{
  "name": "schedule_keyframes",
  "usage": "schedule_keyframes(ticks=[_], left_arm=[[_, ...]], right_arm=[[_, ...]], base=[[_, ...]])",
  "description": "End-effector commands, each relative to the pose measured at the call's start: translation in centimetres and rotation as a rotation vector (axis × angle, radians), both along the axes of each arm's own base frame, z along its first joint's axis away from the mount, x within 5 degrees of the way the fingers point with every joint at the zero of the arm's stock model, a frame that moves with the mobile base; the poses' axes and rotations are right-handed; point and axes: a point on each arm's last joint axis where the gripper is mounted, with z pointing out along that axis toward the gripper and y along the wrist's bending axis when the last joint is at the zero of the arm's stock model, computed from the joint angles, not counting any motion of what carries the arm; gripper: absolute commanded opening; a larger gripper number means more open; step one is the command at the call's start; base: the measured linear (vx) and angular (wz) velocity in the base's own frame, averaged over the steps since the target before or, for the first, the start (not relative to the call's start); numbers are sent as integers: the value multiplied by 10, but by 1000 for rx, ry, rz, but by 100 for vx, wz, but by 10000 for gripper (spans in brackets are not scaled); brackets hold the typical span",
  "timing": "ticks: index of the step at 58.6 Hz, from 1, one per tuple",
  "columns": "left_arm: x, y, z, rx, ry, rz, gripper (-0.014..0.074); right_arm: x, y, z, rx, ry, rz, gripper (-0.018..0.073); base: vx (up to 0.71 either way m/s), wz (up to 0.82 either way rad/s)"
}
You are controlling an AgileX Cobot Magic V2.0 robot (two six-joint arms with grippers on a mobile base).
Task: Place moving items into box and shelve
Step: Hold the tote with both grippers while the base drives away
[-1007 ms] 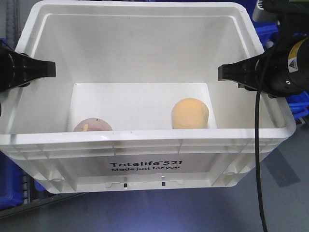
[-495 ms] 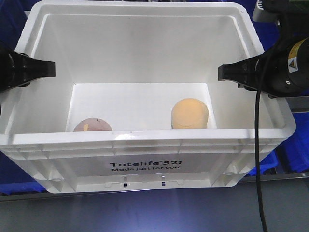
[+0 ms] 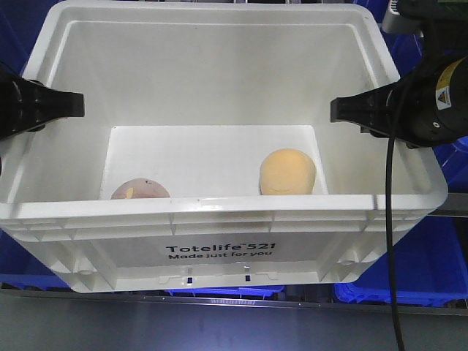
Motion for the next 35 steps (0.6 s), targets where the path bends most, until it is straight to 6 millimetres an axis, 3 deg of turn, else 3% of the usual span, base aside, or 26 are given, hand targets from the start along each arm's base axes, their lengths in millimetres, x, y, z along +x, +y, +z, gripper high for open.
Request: schedule_keyframes(ticks=[1, 35], left_arm=[[-2, 4, 29, 8, -186, -36, 147], [-2, 4, 29, 8, -186, -36, 147]], right_arm=[[1, -9, 29, -24, -186, 19, 60], [1, -9, 29, -24, -186, 19, 60]], base=[[9, 5], [10, -2]])
